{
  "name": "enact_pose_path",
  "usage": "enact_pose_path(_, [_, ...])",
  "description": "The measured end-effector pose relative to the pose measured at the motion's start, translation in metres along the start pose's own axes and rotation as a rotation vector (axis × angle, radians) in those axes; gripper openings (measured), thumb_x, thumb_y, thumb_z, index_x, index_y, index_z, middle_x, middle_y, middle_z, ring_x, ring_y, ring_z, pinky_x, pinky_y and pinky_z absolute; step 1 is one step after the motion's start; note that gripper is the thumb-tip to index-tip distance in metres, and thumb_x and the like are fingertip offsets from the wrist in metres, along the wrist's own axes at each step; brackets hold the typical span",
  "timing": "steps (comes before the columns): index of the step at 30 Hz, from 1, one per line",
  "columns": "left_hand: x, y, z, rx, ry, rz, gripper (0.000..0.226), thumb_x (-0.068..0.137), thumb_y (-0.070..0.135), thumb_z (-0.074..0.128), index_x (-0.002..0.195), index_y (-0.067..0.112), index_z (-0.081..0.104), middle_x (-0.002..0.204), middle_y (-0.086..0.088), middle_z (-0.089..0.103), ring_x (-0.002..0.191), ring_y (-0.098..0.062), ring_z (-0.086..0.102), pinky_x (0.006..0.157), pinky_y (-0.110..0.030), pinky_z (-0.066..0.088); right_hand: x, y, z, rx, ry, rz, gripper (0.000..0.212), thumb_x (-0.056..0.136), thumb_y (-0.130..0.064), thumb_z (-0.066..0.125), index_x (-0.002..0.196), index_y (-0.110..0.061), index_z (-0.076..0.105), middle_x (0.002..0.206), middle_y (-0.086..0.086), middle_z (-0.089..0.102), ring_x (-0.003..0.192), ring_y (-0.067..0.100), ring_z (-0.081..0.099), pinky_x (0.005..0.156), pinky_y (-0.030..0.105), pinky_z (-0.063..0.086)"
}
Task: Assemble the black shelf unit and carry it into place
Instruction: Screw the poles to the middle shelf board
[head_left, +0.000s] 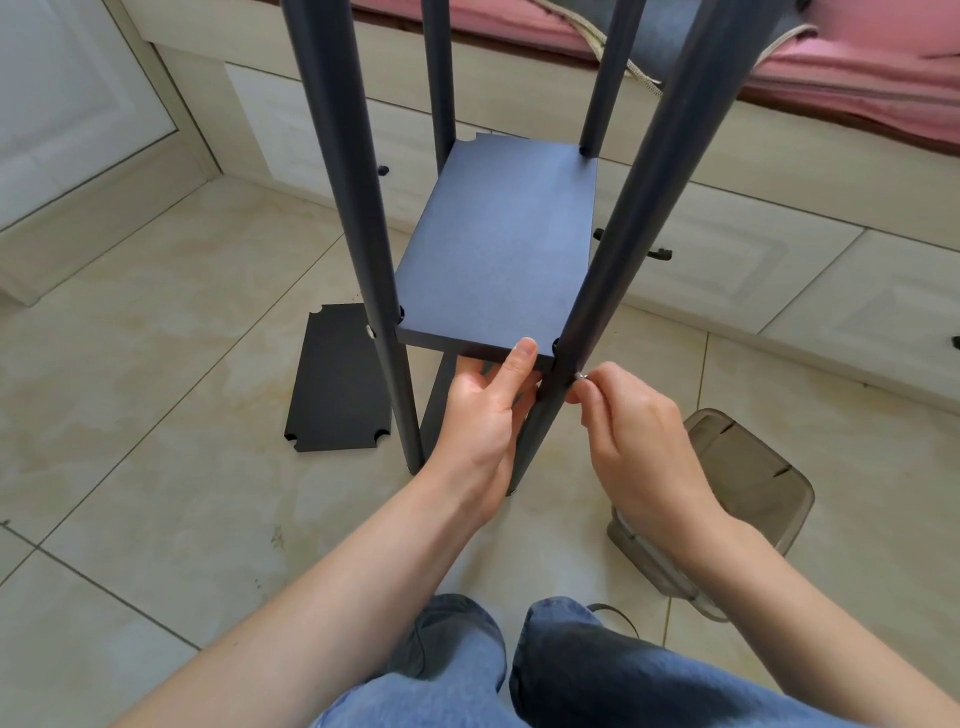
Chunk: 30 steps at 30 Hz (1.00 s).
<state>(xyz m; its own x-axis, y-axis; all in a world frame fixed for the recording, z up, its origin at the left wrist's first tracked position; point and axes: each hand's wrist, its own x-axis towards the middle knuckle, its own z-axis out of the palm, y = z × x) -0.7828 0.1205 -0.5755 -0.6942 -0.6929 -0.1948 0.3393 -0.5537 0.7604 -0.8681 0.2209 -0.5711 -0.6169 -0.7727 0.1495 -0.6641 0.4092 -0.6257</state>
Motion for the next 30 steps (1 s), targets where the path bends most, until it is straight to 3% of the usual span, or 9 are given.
enact_pose_path(4, [0.000, 0.001, 0.000, 0.007, -0.015, 0.005, 0.025, 0.103, 0.015, 0.052, 0.125, 0.006, 0.048, 0.091, -0.004, 0.073, 0.076, -0.016, 0.073, 0.070, -0.020, 0.056, 0.006, -0.003, -0.003, -0.016, -0.010, 0.015, 0.031, 0.104, -0.028, 0.039, 0.087, -0.014, 0.061, 0.076, -0.001, 0.059, 0.076, 0.023, 0.055, 0.071, 0.044, 0.046])
enact_pose_path(7, [0.000, 0.002, 0.000, 0.016, -0.011, 0.005, 0.022, 0.103, 0.015, 0.052, 0.123, 0.006, 0.048, 0.089, -0.005, 0.073, 0.074, -0.018, 0.072, 0.068, -0.021, 0.056, 0.009, -0.005, -0.006, 0.144, -0.043, 0.070, 0.036, 0.103, -0.026, 0.042, 0.070, -0.024, 0.058, 0.063, -0.003, 0.055, 0.060, 0.012, 0.049, 0.060, 0.031, 0.039])
enact_pose_path(9, [0.000, 0.002, 0.000, 0.017, 0.002, -0.001, 0.023, 0.103, 0.015, 0.052, 0.124, 0.006, 0.049, 0.094, -0.007, 0.072, 0.079, -0.018, 0.072, 0.070, -0.021, 0.056, 0.009, -0.004, -0.008, 0.168, -0.063, 0.078, 0.037, 0.103, -0.026, 0.043, 0.069, -0.025, 0.058, 0.064, -0.002, 0.058, 0.060, 0.009, 0.051, 0.057, 0.023, 0.036])
enact_pose_path(11, [0.000, 0.001, -0.001, 0.017, 0.009, -0.007, 0.027, 0.103, 0.016, 0.053, 0.128, 0.006, 0.049, 0.100, -0.008, 0.072, 0.083, -0.019, 0.073, 0.073, -0.021, 0.056, 0.009, -0.003, -0.010, 0.113, -0.068, 0.066, 0.034, 0.103, -0.027, 0.043, 0.075, -0.022, 0.062, 0.068, -0.004, 0.059, 0.066, 0.010, 0.054, 0.062, 0.029, 0.042])
enact_pose_path(14, [0.000, 0.000, -0.001, 0.013, 0.023, -0.018, 0.033, 0.102, 0.017, 0.055, 0.133, 0.006, 0.049, 0.106, -0.006, 0.073, 0.090, -0.016, 0.073, 0.077, -0.019, 0.055, 0.009, -0.003, -0.013, -0.147, -0.031, -0.046, 0.029, 0.103, -0.027, 0.045, 0.086, -0.010, 0.063, 0.077, 0.003, 0.062, 0.080, 0.027, 0.057, 0.073, 0.043, 0.046])
enact_pose_path(17, [0.000, 0.000, -0.002, 0.028, 0.034, -0.017, 0.036, 0.101, 0.017, 0.056, 0.135, 0.007, 0.049, 0.109, -0.004, 0.073, 0.095, -0.015, 0.073, 0.079, -0.018, 0.055, 0.009, -0.007, -0.014, -0.287, -0.016, -0.093, 0.030, 0.103, -0.027, 0.045, 0.086, -0.008, 0.060, 0.081, 0.005, 0.061, 0.082, 0.030, 0.054, 0.073, 0.045, 0.044])
enact_pose_path(24, [0.001, -0.001, -0.004, 0.116, 0.027, -0.004, 0.028, 0.102, 0.018, 0.054, 0.127, 0.007, 0.050, 0.112, -0.013, 0.068, 0.098, -0.021, 0.070, 0.087, -0.025, 0.056, 0.016, -0.007, -0.014, 0.328, -0.156, 0.148, 0.036, 0.102, -0.020, 0.048, 0.072, -0.016, 0.068, 0.060, -0.005, 0.060, 0.061, 0.011, 0.055, 0.068, 0.032, 0.044])
enact_pose_path(29, [0.001, 0.003, -0.005, 0.130, 0.055, -0.020, 0.037, 0.102, 0.017, 0.054, 0.135, -0.001, 0.049, 0.120, -0.019, 0.068, 0.099, -0.021, 0.072, 0.081, -0.022, 0.056, 0.022, 0.006, -0.021, 0.207, -0.074, 0.087, 0.012, 0.090, -0.035, 0.067, 0.088, -0.023, 0.067, 0.071, -0.007, 0.064, 0.064, 0.004, 0.056, 0.058, 0.019, 0.042])
enact_pose_path(30, [0.001, 0.004, -0.006, 0.140, 0.058, -0.023, 0.036, 0.102, 0.017, 0.053, 0.134, 0.001, 0.051, 0.119, -0.016, 0.069, 0.101, -0.020, 0.072, 0.081, -0.021, 0.056, 0.026, 0.008, -0.024, 0.221, -0.058, 0.103, 0.019, 0.085, -0.039, 0.072, 0.098, -0.027, 0.064, 0.077, -0.008, 0.064, 0.069, 0.005, 0.059, 0.061, 0.018, 0.045])
